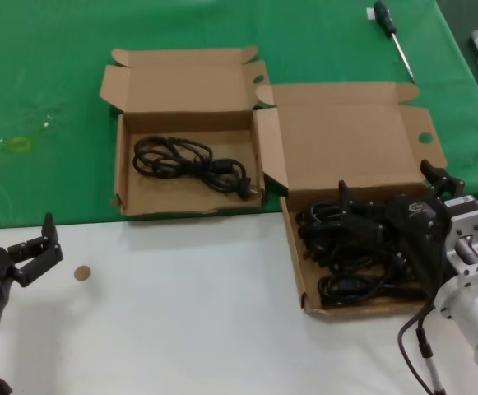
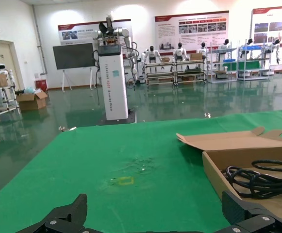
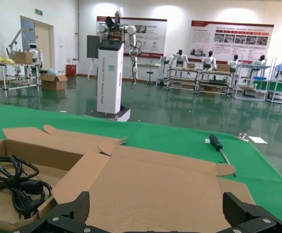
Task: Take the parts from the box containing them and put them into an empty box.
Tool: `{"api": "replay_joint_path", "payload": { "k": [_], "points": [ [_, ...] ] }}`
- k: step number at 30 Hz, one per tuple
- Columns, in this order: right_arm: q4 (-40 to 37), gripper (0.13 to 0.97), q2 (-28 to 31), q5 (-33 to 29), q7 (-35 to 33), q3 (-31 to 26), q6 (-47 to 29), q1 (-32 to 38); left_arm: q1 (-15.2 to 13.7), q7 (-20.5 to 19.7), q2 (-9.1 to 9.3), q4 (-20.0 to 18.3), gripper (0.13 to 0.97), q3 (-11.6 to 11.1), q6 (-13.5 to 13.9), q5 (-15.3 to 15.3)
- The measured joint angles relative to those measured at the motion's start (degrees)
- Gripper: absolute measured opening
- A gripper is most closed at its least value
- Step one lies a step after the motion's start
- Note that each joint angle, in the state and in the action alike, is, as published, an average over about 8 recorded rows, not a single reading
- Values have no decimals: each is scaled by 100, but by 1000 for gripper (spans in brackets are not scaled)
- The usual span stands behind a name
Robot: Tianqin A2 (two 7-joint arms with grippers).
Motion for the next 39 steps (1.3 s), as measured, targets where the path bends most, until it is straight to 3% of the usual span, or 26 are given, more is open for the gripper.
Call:
{"api": "replay_joint_path", "payload": {
  "k": [39],
  "points": [
    [0,966,0,0,0,0,0,0,0,0,0,0,966,0,0,0]
  ]
}}
